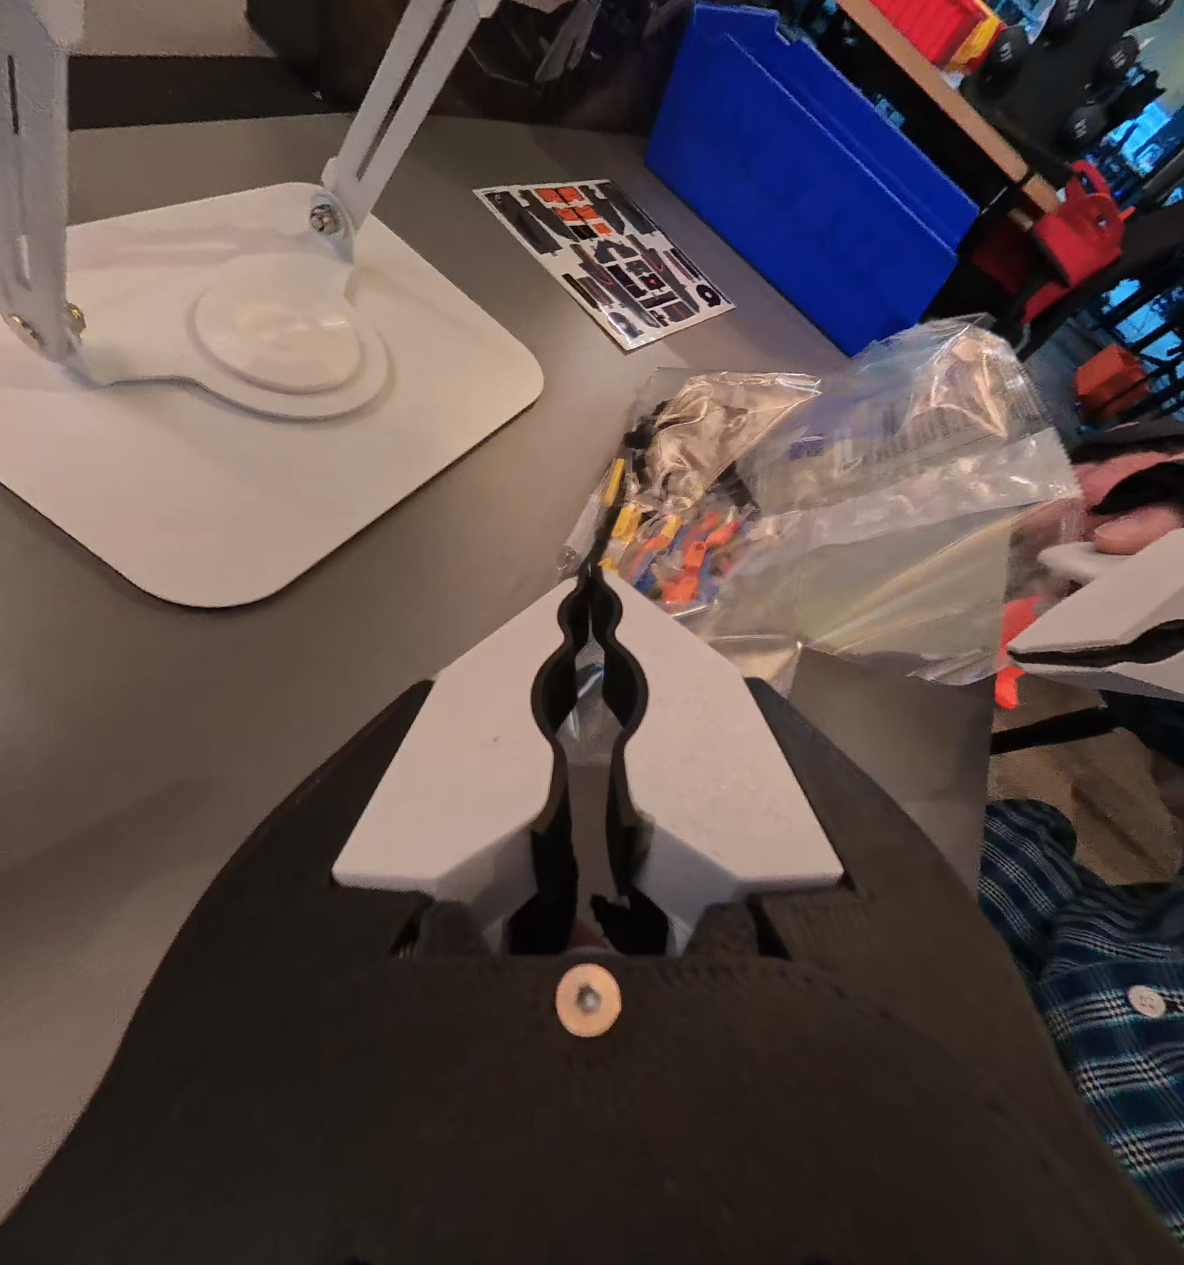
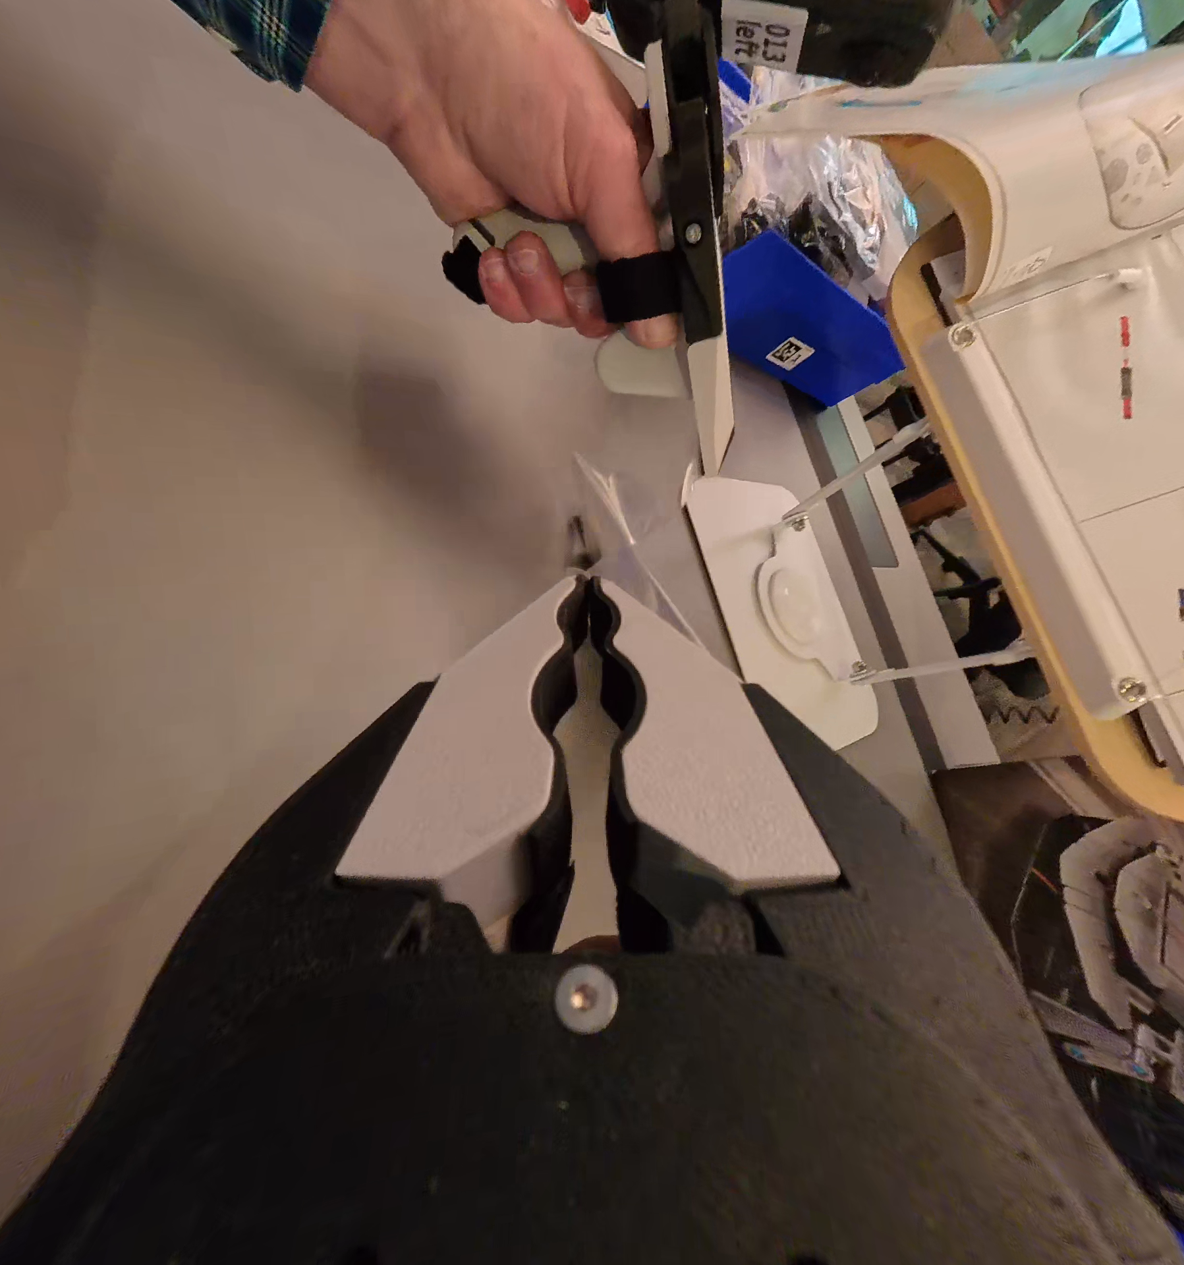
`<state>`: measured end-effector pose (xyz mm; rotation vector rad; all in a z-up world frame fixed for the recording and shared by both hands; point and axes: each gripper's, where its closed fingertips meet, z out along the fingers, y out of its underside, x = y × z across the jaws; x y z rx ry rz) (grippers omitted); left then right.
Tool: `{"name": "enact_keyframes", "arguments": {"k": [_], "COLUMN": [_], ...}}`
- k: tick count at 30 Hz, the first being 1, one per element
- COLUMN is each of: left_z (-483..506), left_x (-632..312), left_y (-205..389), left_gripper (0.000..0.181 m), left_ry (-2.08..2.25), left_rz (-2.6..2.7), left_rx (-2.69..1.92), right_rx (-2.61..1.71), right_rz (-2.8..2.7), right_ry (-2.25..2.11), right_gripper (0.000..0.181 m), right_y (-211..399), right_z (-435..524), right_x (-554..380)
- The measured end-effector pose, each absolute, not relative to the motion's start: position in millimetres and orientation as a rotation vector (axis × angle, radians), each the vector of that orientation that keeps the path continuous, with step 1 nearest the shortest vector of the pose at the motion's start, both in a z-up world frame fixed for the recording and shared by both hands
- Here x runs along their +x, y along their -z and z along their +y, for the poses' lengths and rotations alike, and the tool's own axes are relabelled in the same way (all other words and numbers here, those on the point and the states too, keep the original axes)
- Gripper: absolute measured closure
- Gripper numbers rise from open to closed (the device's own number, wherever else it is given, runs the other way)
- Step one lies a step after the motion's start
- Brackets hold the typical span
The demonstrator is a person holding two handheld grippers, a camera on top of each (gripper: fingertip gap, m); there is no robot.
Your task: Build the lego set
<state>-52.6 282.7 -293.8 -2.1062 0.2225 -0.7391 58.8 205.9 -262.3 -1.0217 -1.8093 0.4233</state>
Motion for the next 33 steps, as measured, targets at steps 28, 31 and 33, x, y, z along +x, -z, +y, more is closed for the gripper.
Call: {"name": "enact_keyframes", "arguments": {"k": [28, 31, 33], "left_z": [302, 303, 302], "left_x": [-106, -118, -124], "left_y": [337, 345, 350], "left_gripper": [0.181, 0.181, 0.181], "left_ry": [0.581, 0.558, 0.502], "left_rz": [0.106, 0.07, 0.074], "left_rx": [-2.227, -2.248, -2.271], "right_rx": [-1.127, -1.135, -1.14], "right_rz": [-1.822, -1.825, -1.828], "right_ry": [-0.501, -0.504, -0.512], "right_gripper": [0.181, 0.181, 0.181], "right_y": [288, 290, 292], "right_z": [194, 193, 191], "right_x": [85, 89, 92]}}
